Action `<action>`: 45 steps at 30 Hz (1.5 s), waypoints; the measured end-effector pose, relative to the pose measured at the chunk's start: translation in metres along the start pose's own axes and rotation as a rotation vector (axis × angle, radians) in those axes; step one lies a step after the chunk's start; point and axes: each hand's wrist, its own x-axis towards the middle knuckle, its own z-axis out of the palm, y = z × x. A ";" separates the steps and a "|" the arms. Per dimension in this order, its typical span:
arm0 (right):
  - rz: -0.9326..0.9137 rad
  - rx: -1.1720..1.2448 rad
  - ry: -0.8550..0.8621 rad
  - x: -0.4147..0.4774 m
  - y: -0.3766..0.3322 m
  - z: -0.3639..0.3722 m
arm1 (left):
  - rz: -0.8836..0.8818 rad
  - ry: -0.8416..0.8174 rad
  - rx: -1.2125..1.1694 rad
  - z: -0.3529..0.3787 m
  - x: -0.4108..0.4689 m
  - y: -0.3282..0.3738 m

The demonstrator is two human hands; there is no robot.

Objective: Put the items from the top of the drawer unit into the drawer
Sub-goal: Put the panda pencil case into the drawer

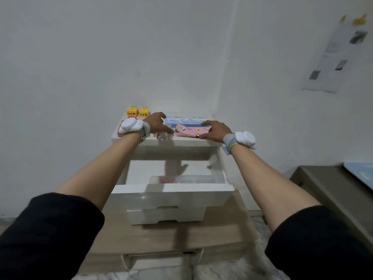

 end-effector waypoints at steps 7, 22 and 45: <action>-0.035 -0.098 0.046 0.066 0.007 -0.007 | 0.047 0.089 0.144 0.002 0.058 0.009; -0.158 -0.091 -0.283 0.197 0.050 0.011 | -0.116 -0.120 0.226 0.046 0.174 0.020; -0.224 -0.109 -0.122 0.185 0.037 -0.028 | -0.049 0.021 0.288 0.013 0.152 0.047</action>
